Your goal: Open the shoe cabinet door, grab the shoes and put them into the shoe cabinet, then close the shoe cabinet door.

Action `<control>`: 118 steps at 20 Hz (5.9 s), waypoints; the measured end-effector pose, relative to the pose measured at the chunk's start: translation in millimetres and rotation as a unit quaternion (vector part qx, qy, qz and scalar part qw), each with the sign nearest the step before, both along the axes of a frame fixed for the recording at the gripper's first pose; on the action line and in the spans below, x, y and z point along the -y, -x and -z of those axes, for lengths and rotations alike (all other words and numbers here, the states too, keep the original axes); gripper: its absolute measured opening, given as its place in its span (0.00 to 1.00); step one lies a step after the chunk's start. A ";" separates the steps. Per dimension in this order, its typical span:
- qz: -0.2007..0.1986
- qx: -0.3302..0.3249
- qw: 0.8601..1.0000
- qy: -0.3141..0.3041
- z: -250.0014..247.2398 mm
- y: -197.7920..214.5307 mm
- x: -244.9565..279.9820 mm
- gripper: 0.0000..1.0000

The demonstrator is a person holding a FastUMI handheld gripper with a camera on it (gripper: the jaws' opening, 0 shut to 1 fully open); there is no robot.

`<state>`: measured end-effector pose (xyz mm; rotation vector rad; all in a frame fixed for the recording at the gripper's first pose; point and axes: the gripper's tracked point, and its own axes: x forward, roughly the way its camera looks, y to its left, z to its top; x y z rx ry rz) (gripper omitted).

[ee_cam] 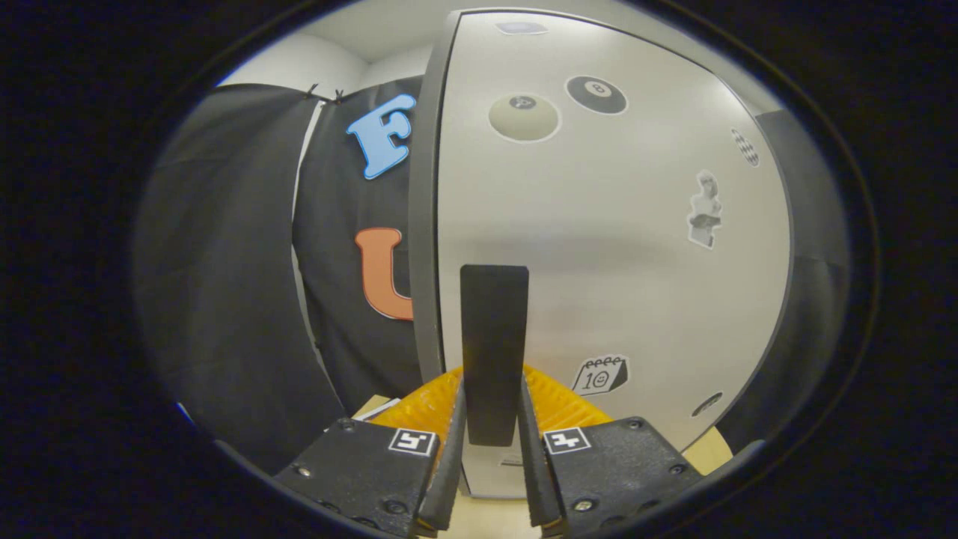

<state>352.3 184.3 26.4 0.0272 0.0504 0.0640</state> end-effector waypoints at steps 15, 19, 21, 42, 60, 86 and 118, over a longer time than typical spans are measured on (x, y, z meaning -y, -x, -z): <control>-0.074 -0.003 0.997 0.009 23.3 168.7 60.7 0.28; -0.052 -0.004 0.999 0.008 33.9 224.0 106.5 0.27; -0.038 -0.004 0.999 0.007 35.9 249.8 131.0 0.25; 0.085 -0.003 0.996 0.008 52.9 315.1 350.7 0.04; 0.069 -0.018 0.996 0.043 84.7 405.0 314.7 0.35; -0.017 -0.293 0.955 -0.037 474.0 206.3 92.3 0.80; -0.041 -0.245 0.968 -0.042 388.8 147.5 97.0 0.06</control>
